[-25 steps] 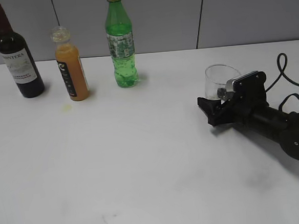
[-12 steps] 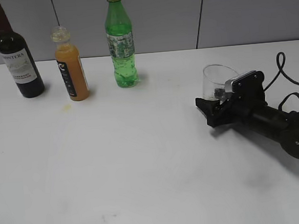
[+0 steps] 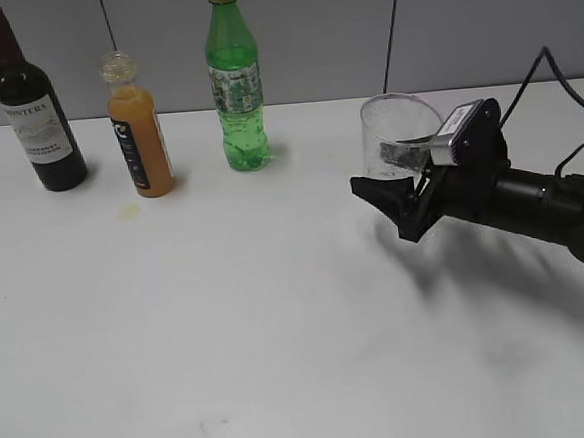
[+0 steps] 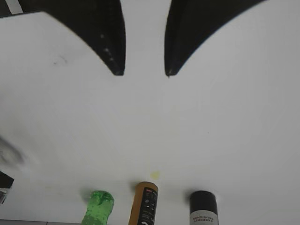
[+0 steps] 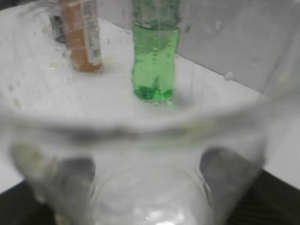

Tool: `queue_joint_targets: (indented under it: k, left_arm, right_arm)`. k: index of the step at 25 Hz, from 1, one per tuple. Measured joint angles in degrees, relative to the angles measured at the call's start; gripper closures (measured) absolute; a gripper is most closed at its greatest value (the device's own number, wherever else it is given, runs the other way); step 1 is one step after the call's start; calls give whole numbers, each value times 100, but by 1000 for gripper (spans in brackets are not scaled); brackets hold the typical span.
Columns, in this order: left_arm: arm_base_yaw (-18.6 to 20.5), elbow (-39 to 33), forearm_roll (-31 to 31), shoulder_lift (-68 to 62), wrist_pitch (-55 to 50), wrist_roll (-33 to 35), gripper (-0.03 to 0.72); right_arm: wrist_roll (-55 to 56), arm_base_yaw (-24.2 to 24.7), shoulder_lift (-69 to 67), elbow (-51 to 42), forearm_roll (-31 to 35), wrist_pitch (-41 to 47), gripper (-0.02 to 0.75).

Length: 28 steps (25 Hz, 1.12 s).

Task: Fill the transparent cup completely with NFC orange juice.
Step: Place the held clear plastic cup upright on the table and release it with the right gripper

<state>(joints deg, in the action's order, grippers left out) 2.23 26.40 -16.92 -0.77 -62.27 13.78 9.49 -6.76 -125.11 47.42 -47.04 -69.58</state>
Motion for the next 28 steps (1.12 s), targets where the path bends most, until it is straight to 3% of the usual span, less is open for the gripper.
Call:
queue_joint_targets:
  k: [7,11,28]
  left_arm:
    - [0,0,0,0,0,0,455]
    - [0,0,0,0,0,0,455]
    - [0,0,0,0,0,0,455]
  right_arm:
    - [845,-40,79,0,-1513,0,206]
    - [889,-219,79,0,-2030,0,207]
    - [805,-1420,-573,527,-1433,-5,208]
